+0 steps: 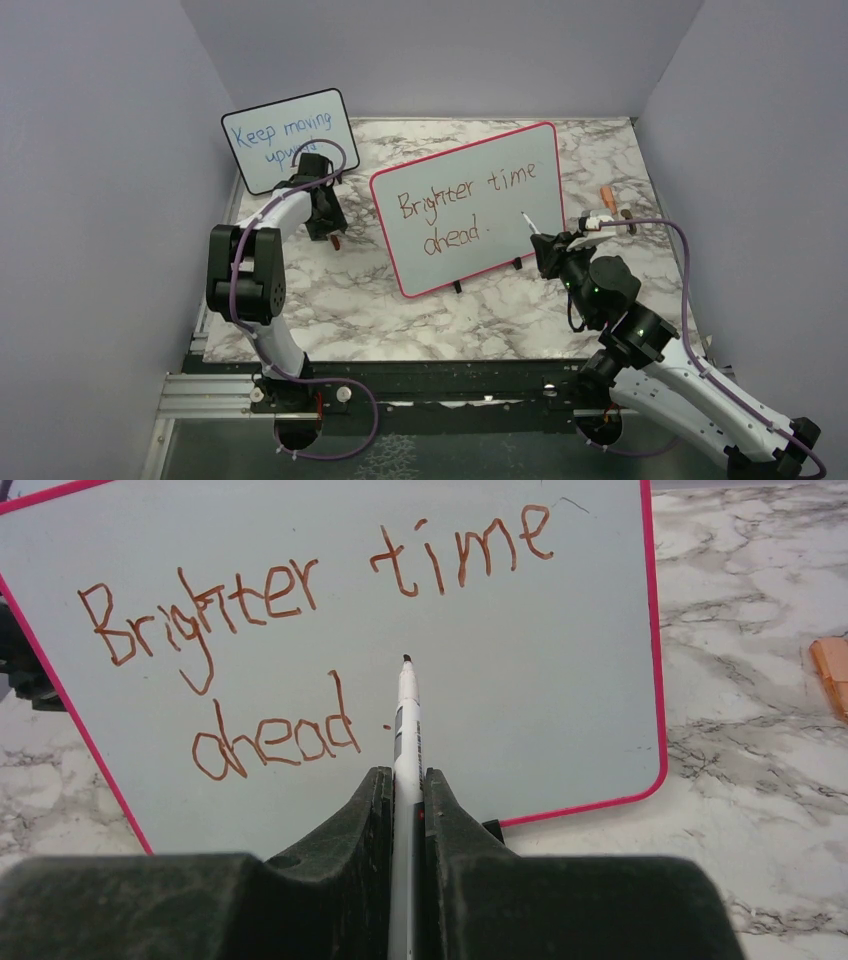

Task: Write a sentence on the whiteboard
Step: Close the whiteboard marker at the center of the board.

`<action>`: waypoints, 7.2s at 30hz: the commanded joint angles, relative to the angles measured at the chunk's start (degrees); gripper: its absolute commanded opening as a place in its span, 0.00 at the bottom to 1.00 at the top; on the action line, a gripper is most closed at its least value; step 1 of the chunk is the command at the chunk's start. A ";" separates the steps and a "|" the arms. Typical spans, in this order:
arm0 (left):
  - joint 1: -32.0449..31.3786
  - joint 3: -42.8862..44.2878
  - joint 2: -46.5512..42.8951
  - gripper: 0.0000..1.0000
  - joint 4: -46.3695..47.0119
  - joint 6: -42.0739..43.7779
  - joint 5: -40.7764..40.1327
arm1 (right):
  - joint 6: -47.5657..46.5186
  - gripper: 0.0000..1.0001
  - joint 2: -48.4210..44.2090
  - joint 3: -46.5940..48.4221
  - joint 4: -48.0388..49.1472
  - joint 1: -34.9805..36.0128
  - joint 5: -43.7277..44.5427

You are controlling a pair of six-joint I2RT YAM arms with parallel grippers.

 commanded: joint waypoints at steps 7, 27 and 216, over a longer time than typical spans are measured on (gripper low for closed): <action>0.16 3.01 3.61 0.31 -2.87 1.09 -2.81 | -0.29 0.01 1.17 0.07 0.94 -0.24 -0.22; 0.07 -0.82 3.55 0.05 -3.18 1.65 -0.23 | -2.09 0.01 3.22 0.72 1.45 -0.24 -3.29; -45.36 -29.90 -55.41 0.53 34.76 -23.92 -27.49 | -13.28 0.01 28.65 -5.50 51.32 18.89 13.56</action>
